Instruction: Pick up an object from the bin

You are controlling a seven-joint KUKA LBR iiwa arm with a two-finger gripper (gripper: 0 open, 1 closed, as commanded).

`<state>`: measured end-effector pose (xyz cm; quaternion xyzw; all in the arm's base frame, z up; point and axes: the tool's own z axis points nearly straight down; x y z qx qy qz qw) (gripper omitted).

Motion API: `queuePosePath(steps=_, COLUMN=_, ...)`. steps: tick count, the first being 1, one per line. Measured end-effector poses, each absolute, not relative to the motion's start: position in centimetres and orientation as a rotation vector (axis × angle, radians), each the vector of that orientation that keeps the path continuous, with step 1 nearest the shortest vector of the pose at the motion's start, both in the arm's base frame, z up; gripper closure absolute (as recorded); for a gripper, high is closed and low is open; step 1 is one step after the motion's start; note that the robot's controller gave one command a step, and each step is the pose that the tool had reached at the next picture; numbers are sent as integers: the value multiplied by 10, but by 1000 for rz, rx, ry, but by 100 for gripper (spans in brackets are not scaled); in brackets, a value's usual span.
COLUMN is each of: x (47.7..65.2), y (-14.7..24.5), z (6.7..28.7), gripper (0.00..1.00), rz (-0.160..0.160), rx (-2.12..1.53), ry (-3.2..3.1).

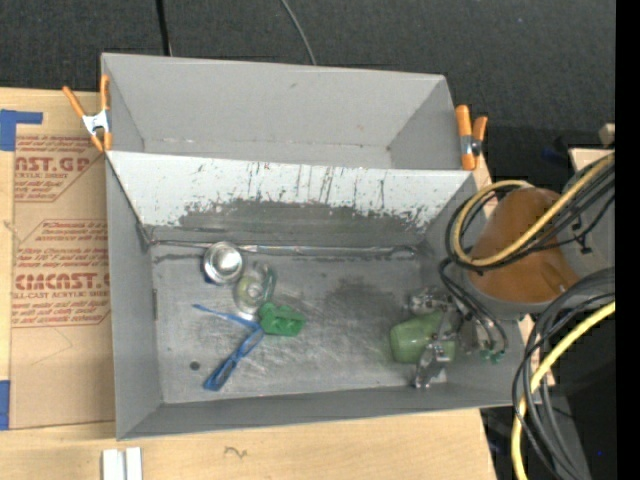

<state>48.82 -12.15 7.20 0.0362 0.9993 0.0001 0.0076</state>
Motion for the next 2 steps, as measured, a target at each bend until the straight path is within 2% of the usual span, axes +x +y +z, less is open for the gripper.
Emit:
queuePosePath(steps=1, x=488, y=-122, z=73, gripper=100, rz=-4, rx=106, ry=3124)
queuePosePath(steps=2, x=492, y=-105, z=261, gripper=100, rz=-4, rx=-588, ry=3078)
